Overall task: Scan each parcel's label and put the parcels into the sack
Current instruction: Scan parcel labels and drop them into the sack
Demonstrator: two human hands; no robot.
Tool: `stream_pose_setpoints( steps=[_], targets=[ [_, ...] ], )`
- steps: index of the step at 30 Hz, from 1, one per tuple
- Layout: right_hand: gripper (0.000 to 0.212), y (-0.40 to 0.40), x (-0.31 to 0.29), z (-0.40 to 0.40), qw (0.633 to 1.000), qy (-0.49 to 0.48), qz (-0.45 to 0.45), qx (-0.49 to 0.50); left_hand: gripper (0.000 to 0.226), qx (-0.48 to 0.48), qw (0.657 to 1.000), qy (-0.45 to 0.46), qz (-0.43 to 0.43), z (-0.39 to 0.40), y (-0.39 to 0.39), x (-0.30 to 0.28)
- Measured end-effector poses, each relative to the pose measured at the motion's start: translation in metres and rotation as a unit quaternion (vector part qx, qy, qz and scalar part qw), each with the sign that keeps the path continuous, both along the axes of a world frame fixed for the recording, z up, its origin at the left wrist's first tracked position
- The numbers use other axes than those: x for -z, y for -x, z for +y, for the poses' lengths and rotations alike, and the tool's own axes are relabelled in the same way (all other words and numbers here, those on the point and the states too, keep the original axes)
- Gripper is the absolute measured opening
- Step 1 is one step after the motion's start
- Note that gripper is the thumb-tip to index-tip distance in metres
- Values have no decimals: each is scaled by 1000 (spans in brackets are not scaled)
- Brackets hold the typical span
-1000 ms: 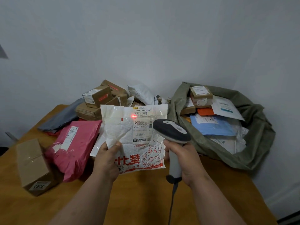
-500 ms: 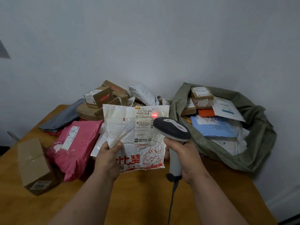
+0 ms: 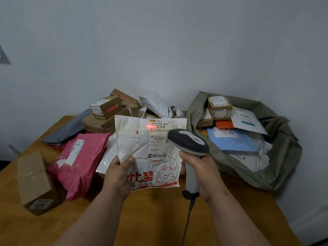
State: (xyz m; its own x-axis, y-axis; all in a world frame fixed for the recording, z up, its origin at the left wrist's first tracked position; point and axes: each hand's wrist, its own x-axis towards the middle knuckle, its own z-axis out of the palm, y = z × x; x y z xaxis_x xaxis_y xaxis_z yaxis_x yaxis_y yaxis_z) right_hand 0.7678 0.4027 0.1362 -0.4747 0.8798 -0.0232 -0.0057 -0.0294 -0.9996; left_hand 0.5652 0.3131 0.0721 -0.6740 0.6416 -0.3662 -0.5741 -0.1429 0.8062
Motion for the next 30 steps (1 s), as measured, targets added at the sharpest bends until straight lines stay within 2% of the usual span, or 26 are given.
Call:
stream_pose_setpoints(
  steps=[11,16,19,23,27,30],
  targets=[
    [14,-19,10,24,999,43,-10,26,24,9,1000,16,15,16,-20,-3],
    [30,-44,21,50,994,89,-8,63,27,30,1000,1,8,32,-34,-9],
    [33,-60,29,62,990,135,5,29,26,36,999,-2,-13,48,-43,-10],
    [52,-77,37,76,983,181,29,3,22,26,999,27,-7,77,-56,-20],
    [43,-88,38,97,969,226,85,50,37,49,995,54,62,120,-66,-39],
    [42,-95,36,117,957,234,114,128,35,102,991,22,78,159,-77,-58]
  ],
)
